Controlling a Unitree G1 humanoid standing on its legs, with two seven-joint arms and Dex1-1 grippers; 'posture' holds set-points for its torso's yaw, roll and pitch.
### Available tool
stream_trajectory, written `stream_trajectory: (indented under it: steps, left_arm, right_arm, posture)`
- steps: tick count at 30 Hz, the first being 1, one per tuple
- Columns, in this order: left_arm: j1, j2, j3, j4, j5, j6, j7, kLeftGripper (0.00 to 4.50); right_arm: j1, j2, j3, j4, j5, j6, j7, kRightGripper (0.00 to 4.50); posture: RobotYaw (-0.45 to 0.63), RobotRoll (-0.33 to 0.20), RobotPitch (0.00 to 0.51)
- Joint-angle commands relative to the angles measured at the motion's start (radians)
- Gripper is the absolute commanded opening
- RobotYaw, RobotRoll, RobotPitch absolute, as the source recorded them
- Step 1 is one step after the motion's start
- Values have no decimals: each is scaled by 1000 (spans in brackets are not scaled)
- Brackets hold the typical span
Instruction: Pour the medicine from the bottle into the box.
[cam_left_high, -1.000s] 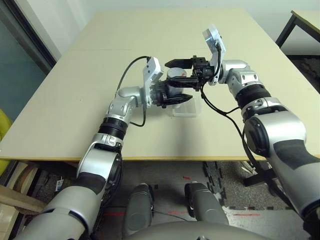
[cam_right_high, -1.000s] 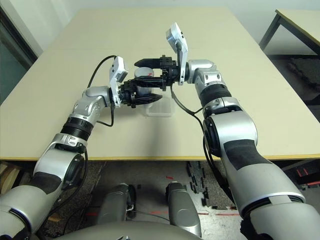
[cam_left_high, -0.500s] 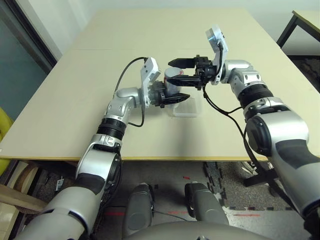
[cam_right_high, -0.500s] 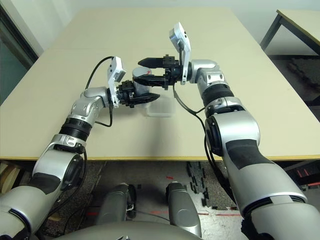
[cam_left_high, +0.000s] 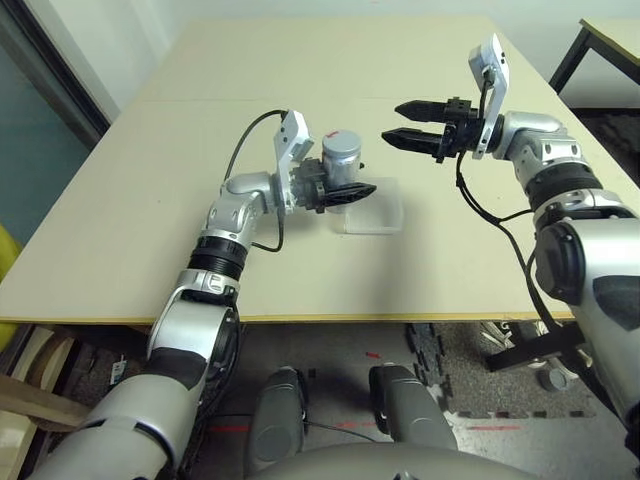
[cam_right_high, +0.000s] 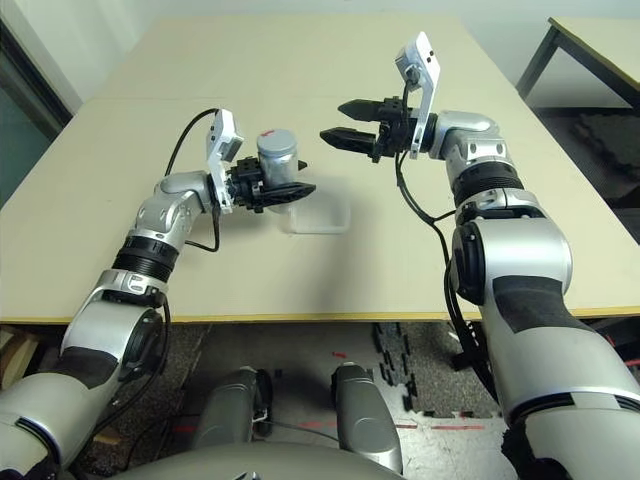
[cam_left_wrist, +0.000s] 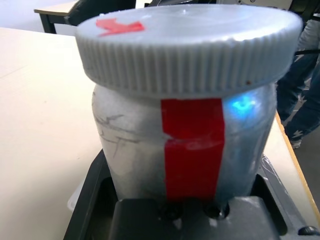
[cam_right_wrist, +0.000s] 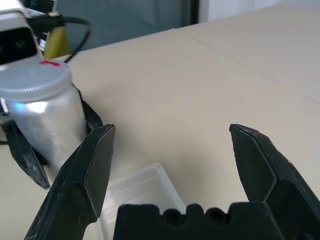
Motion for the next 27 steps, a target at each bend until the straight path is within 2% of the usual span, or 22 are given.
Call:
stream_trajectory:
  steps: [1, 15, 27]
  left_arm:
    - [0, 8, 2, 13, 1, -16, 2, 2667]
    - [-49, -5, 0, 101, 11, -56, 10, 2667]
    - [-69, -26, -8, 146, 23, -88, 6, 2667]
  right_arm:
    - [7, -8, -8, 6, -15, -8, 23, 4500]
    - [-2, 67, 1, -70, 9, 22, 230, 4500]
    - [7, 171, -2, -131, 35, 51, 223, 4500]
  posture:
    - [-137, 0, 74]
    - [-161, 0, 75]
    - [-168, 0, 63]
